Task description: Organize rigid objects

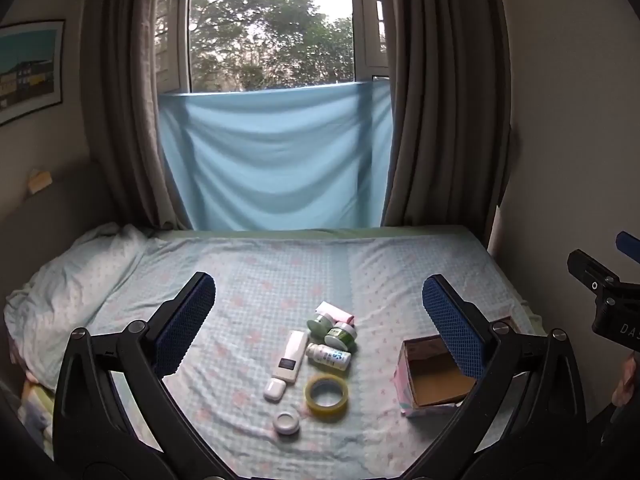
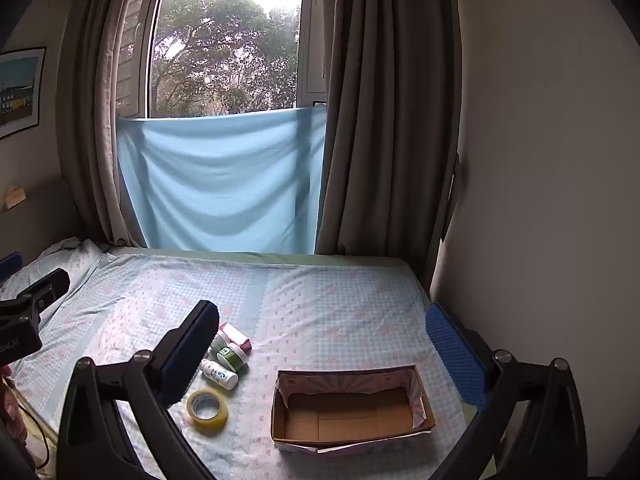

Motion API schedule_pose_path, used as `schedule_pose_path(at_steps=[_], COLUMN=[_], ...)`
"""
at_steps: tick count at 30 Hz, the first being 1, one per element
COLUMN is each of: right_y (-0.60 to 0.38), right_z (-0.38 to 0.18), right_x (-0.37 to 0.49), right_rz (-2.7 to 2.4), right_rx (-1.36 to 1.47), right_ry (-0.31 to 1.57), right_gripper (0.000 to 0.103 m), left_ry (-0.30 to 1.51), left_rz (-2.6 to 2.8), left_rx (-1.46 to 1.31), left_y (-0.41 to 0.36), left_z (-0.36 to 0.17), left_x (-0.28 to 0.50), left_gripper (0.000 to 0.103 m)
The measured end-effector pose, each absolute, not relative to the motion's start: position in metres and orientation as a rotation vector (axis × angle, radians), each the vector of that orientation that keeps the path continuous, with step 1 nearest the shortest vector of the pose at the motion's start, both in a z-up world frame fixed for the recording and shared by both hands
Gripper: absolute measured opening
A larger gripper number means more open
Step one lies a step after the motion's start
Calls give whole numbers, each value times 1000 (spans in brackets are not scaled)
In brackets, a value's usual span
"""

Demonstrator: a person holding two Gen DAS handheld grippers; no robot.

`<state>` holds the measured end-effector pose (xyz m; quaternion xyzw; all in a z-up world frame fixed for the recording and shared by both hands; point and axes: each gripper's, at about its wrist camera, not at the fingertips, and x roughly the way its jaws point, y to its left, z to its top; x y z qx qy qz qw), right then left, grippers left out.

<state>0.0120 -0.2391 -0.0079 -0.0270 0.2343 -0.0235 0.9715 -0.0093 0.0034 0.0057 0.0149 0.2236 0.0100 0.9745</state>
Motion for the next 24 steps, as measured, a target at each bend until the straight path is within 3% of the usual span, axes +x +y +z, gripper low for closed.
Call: schedule_pose_path(at_steps=[24], right_y=[-231], right_z=[3], right_x=[8], right_rz=[-11], right_rx=[-38], right_ry=[437], right_gripper=[103], left_ry=[460], left_rz=[31], left_rx=[7], left_y=[10], left_z=[3], left_x=[-7], left_gripper=[103])
